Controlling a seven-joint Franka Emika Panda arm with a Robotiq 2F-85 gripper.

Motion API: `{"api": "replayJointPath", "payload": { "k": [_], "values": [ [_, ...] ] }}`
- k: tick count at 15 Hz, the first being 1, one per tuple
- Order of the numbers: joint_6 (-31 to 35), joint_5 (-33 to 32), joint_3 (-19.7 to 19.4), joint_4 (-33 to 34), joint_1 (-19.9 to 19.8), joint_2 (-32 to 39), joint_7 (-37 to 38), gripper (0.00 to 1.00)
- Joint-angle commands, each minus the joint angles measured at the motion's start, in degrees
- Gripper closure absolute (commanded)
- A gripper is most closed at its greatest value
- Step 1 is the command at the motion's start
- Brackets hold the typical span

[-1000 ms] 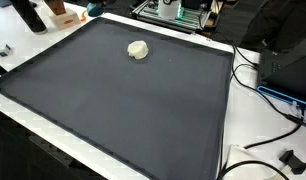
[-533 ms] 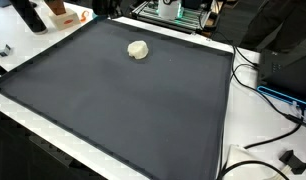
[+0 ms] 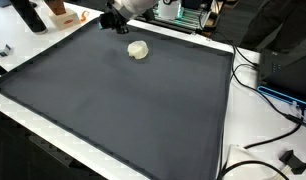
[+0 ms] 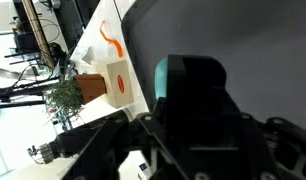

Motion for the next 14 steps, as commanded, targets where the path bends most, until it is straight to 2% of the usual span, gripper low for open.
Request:
{"api": "replayJointPath", "payload": {
  "k": [1, 14],
  "values": [
    [-2.22, -1.49, -1.04, 2.0, 1.88, 3.01, 0.57, 0.75],
    [0.17, -3.01, -0.56, 3.04, 3.7, 3.96, -4.27, 0.75]
  ]
}}
